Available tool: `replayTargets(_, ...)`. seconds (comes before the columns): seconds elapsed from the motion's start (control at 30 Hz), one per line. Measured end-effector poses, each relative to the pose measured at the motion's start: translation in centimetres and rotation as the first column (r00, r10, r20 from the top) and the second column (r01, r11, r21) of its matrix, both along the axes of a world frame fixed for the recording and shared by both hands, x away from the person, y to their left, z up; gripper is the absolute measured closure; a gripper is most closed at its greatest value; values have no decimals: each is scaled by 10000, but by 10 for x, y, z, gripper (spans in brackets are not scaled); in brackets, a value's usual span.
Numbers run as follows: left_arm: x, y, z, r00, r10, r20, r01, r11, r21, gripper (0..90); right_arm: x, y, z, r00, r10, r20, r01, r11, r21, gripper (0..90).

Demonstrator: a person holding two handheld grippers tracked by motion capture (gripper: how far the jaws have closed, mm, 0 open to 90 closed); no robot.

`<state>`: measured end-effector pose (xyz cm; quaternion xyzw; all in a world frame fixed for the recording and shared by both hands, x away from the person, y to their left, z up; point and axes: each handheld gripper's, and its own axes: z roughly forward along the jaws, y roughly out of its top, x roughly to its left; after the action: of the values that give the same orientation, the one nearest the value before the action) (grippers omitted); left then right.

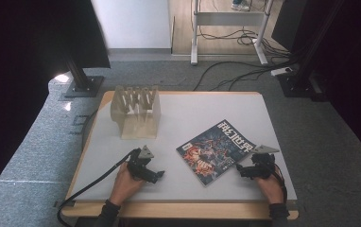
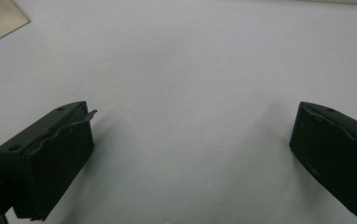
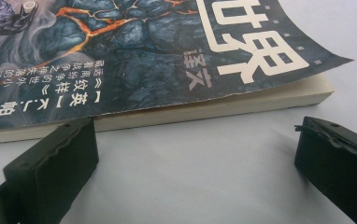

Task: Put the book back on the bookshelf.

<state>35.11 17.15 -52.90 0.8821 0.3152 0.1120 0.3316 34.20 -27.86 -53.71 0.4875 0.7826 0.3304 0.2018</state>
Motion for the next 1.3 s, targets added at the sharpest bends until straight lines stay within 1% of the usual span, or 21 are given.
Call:
replayTargets(0.27,1,0,0,10000,-16,-16,16,10000,24,0,0,0,0,10000,7,1,-7,10000,-3,0)
replayTargets(0.33,3,0,3,9995,-224,-218,228,9996,188,0,0,0,0,10000,7,-15,-7,10000,12,0)
replayTargets(0.37,3,0,3,9995,-224,-218,228,9996,188,0,0,0,0,10000,7,-15,-7,10000,12,0)
replayTargets(0.43,6,0,5,9987,-326,-393,335,9992,219,0,1,0,1,10000,-18,-55,18,10000,4,0)
replayTargets(0.47,8,0,7,9984,-356,-441,355,9994,-40,0,1,1,2,9998,-31,-182,30,10000,-57,0)
replayTargets(0.5,8,0,7,9984,-356,-441,355,9994,-40,0,1,1,2,9998,-31,-182,30,10000,-57,0)
replayTargets(0.57,12,2,8,9977,-372,-573,355,9989,-305,0,0,1,4,9996,-6,-282,5,10000,-23,0)
replayTargets(0.6,13,3,9,9978,-353,-554,335,9989,-335,0,0,1,5,9996,22,-281,-21,10000,10,0)
replayTargets(0.67,19,2,15,9984,-352,-447,347,9993,-119,0,0,0,10,9998,49,-199,-49,10000,-25,0)
replayTargets(0.7,19,2,15,9984,-352,-447,347,9993,-119,0,-1,-1,12,9999,68,-146,-68,10000,-27,0)
replayTargets(0.8,24,-6,23,9974,-617,-362,622,9980,134,0,-2,-1,20,9999,122,52,-122,9999,-63,3)
replayTargets(0.83,28,-13,29,9962,-814,-316,821,9964,192,0,-2,0,23,9998,152,137,-151,9999,-49,6)
replayTargets(0.9,33,-21,36,9952,-948,-260,955,9951,268,0,-2,0,28,9993,242,268,-241,9997,-17,13)
replayTargets(0.97,38,-29,42,9939,-1085,-211,1089,9938,202,0,-1,2,32,9992,309,272,-311,9995,88,15)
replayTargets(1.0,38,-29,42,9939,-1085,-211,1089,9938,202,0,-1,2,33,9989,377,288,-381,9992,136,14)
replayTargets(1.07,43,-38,46,9927,-1181,-227,1184,9929,137,0,1,4,33,9985,460,305,-466,9987,187,5)
replayTargets(1.17,51,-51,51,9908,-1346,-169,1350,9905,254,0,3,5,33,9982,532,286,-537,9984,172,0)
replayTargets(1.2,56,-59,53,9892,-1459,-115,1462,9887,326,0,6,6,33,9978,590,309,-594,9982,114,0)
replayTargets(1.23,56,-59,53,9892,-1459,-115,1462,9887,326,0,6,6,33,9978,590,309,-594,9982,114,0)
replayTargets(1.27,60,-67,55,9882,-1530,-97,1533,9874,385,0,10,7,35,9974,630,364,-633,9980,89,0)
replayTargets(1.3,60,-67,55,9882,-1530,-97,1533,9874,385,0,11,8,36,9972,629,410,-633,9980,87,0)
